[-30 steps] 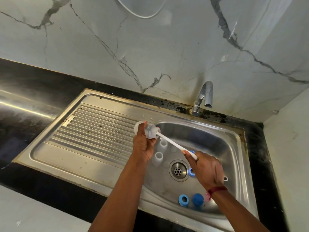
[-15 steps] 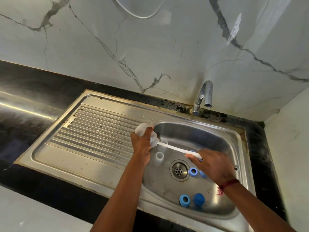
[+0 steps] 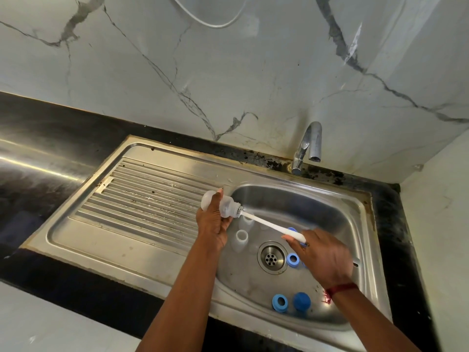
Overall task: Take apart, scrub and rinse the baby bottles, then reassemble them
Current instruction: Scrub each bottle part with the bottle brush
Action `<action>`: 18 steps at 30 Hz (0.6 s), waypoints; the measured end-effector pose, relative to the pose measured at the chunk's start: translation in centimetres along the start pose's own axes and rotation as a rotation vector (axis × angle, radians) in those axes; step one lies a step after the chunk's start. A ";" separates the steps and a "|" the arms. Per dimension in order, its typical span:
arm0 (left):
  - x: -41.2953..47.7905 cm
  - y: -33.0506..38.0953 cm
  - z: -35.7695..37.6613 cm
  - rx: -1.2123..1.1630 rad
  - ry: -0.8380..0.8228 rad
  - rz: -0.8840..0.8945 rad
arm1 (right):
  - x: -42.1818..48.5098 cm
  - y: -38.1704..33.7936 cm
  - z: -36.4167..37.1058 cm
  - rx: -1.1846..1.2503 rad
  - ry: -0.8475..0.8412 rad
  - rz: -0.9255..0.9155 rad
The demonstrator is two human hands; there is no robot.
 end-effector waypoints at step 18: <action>0.6 1.1 -2.3 -0.059 0.130 0.004 | -0.2 -0.4 -1.5 -0.051 0.104 -0.131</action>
Point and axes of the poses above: each hand's wrist, its own x-axis towards the middle knuckle, its own z-axis out of the palm, y = z × x, the point moved 10 cm from there along x, towards the middle knuckle, and after that the axes turned 3 degrees about -z, right-handed, at the moved point
